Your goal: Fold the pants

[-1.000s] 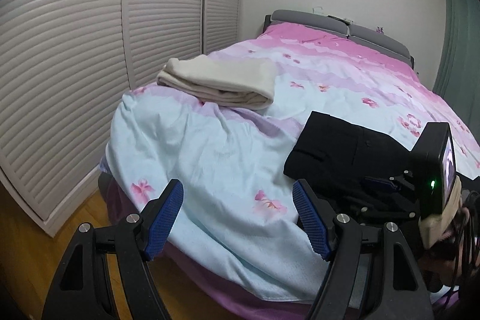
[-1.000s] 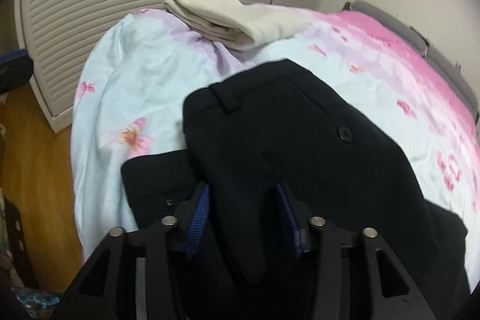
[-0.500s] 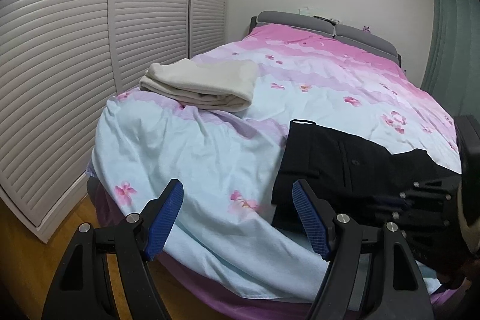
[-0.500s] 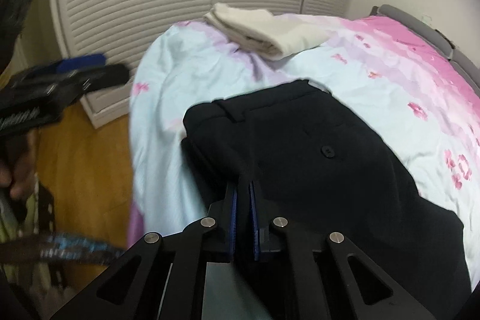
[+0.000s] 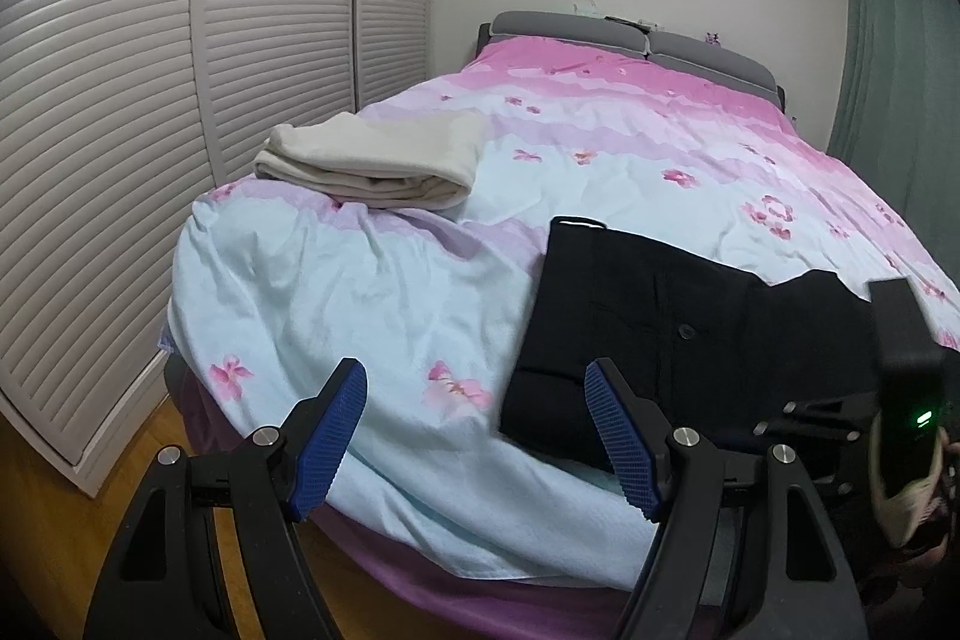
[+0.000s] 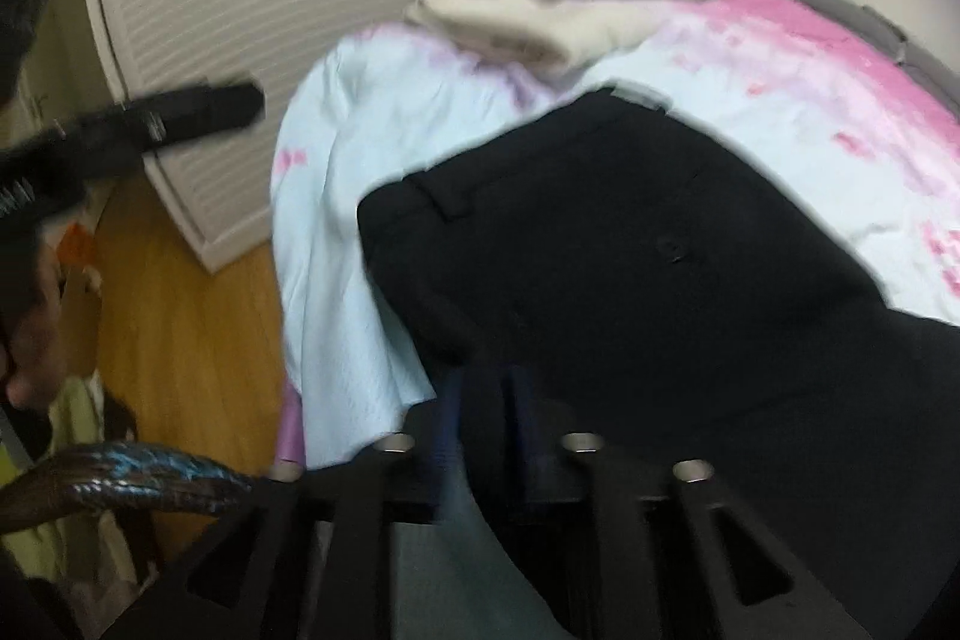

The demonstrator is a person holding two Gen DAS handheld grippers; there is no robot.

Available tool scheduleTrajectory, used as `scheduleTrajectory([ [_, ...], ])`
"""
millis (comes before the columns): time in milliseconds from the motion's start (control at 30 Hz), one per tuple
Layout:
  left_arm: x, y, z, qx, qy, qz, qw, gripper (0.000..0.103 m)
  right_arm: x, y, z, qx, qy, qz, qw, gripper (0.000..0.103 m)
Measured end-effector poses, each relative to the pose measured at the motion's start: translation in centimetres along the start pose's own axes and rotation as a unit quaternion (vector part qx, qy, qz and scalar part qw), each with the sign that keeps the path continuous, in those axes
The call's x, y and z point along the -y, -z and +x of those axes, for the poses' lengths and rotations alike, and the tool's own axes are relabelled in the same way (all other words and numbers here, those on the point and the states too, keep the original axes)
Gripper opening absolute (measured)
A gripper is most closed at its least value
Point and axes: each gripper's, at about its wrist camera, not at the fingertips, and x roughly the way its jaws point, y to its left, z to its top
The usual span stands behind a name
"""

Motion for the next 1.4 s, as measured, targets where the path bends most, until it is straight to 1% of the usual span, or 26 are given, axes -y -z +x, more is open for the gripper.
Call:
scheduleTrajectory([
  [33,0.4,-0.1,-0.2,0.002,0.002,0.003,1.0000,0.075,0.2,0.0,-1.0,0.018,0.020,0.001,1.000,0.048],
  [67,0.8,-0.3,-0.3,0.005,0.005,0.006,1.0000,0.075,0.5,0.1,-2.2,0.035,0.035,0.004,0.999,0.050],
  [100,1.4,-0.5,-0.4,0.008,0.009,0.009,0.9999,0.075,1.2,0.4,-3.9,0.056,0.050,0.014,0.997,0.050],
  [133,2.1,-0.8,-0.5,0.011,0.015,0.012,0.9997,0.075,1.9,0.7,-5.0,0.065,0.062,0.023,0.996,0.050],
  [200,3.9,-1.4,-0.7,0.020,0.028,0.020,0.9992,0.075,3.8,1.7,-7.7,0.079,0.091,0.049,0.992,0.050],
  [300,8.0,-2.1,-1.0,0.037,0.058,0.037,0.9970,0.075,7.9,4.2,-12.5,0.095,0.146,0.093,0.980,0.050],
  [400,12.4,-2.6,-0.9,0.044,0.088,0.057,0.9935,0.075,12.4,7.8,-17.6,0.094,0.222,0.136,0.961,0.050],
  [500,17.8,-2.6,-0.8,0.049,0.128,0.078,0.9874,0.075,16.7,12.2,-22.8,0.091,0.283,0.196,0.935,0.050],
  [533,19.9,-2.5,-0.9,0.052,0.144,0.087,0.9844,0.075,18.1,14.2,-24.9,0.093,0.303,0.218,0.923,0.050],
  [567,22.1,-2.4,-1.0,0.056,0.159,0.097,0.9809,0.075,18.8,15.4,-26.1,0.095,0.316,0.230,0.916,0.050],
  [600,23.8,-2.2,-1.1,0.059,0.170,0.104,0.9782,0.075,19.9,17.4,-27.9,0.096,0.340,0.247,0.903,0.050],
  [667,27.8,-1.8,-1.4,0.064,0.199,0.122,0.9704,0.075,21.2,20.1,-30.1,0.095,0.368,0.264,0.887,0.050],
  [700,29.8,-1.5,-1.6,0.065,0.212,0.131,0.9662,0.075,22.0,22.1,-31.5,0.096,0.379,0.281,0.876,0.050],
  [767,34.0,-0.6,-2.1,0.069,0.240,0.152,0.9563,0.075,23.1,24.5,-33.0,0.099,0.384,0.310,0.864,0.050],
  [800,35.4,-0.2,-2.3,0.072,0.248,0.160,0.9526,0.075,23.7,26.2,-33.8,0.101,0.388,0.327,0.856,0.050],
  [867,39.0,0.8,-2.7,0.076,0.267,0.182,0.9432,0.075,24.5,28.3,-34.8,0.098,0.396,0.337,0.848,0.050],
  [900,40.3,1.2,-2.8,0.075,0.274,0.189,0.9399,0.075,24.9,29.5,-35.1,0.093,0.403,0.339,0.845,0.050],
  [933,41.9,1.7,-2.9,0.072,0.281,0.199,0.9360,0.075,25.2,30.4,-35.2,0.089,0.407,0.339,0.844,0.050],
  [1000,44.5,2.6,-2.9,0.066,0.289,0.216,0.9301,0.075,25.7,31.5,-35.1,0.079,0.415,0.330,0.844,0.050],
  [1067,45.9,3.3,-2.8,0.060,0.294,0.227,0.9267,0.075,26.1,32.4,-34.6,0.069,0.423,0.318,0.846,0.050],
  [1133,47.2,4.0,-2.5,0.055,0.294,0.236,0.9244,0.075,26.6,33.7,-34.4,0.065,0.419,0.318,0.848,0.050],
  [1200,48.2,4.6,-2.1,0.047,0.293,0.245,0.9228,0.075,27.4,34.9,-34.1,0.065,0.414,0.330,0.846,0.050],
  [1267,49.0,5.1,-1.8,0.039,0.293,0.252,0.9216,0.075,28.4,36.7,-34.4,0.083,0.388,0.367,0.841,0.050],
  [1333,50.0,5.4,-1.5,0.034,0.293,0.259,0.9198,0.075,29.7,38.9,-34.9,0.112,0.355,0.423,0.826,0.050],
  [1367,50.5,5.6,-1.4,0.034,0.294,0.263,0.9185,0.075,30.5,40.1,-35.2,0.126,0.339,0.455,0.814,0.050],
  [1400,50.8,5.7,-1.3,0.033,0.295,0.266,0.9174,0.075,31.1,41.2,-35.3,0.136,0.326,0.478,0.804,0.050],
])
